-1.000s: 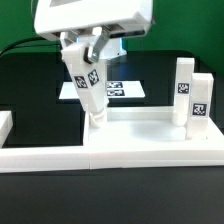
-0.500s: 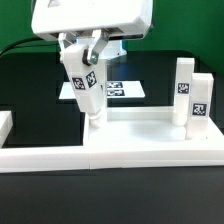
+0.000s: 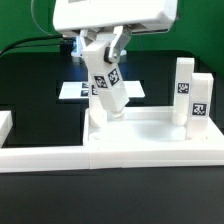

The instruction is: Assemble desk

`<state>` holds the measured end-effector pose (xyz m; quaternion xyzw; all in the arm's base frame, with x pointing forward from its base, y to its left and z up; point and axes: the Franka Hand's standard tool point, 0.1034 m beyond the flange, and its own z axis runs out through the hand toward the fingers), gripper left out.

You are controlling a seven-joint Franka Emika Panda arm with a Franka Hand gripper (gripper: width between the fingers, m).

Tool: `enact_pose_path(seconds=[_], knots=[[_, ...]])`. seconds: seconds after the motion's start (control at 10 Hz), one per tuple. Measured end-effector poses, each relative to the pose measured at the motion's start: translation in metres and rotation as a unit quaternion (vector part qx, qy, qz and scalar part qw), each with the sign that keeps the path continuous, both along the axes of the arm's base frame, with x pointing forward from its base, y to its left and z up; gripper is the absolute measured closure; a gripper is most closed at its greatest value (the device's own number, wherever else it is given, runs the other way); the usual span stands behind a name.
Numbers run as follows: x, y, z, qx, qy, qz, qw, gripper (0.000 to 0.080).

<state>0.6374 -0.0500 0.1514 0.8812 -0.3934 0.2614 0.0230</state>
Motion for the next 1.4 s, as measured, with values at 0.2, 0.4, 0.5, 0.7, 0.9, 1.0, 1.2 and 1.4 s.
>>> enact_pose_path(seconds=[0.2, 0.4, 0.5, 0.7, 0.9, 1.0, 1.2, 1.4], knots=[[0.001, 0.000, 0.000, -0.001, -0.001, 0.001, 1.000, 0.0511], [-0.001, 0.000, -0.003, 0.007, 0.016, -0.005, 1.000, 0.0511], [-0.002, -0.003, -0.002, 0.020, 0.050, -0.016, 0.998, 0.0511], [0.003, -0.011, 0.007, 0.013, 0.084, -0.026, 0.996, 0.0511], [0.010, -0.014, 0.016, -0.003, 0.093, -0.026, 0.995, 0.0511], [0.013, -0.017, 0.019, -0.006, 0.075, -0.025, 0.997, 0.0511], [0.011, -0.017, 0.017, -0.006, 0.079, -0.025, 0.997, 0.0511], [0.011, -0.015, 0.014, -0.007, 0.080, -0.026, 0.996, 0.0511]])
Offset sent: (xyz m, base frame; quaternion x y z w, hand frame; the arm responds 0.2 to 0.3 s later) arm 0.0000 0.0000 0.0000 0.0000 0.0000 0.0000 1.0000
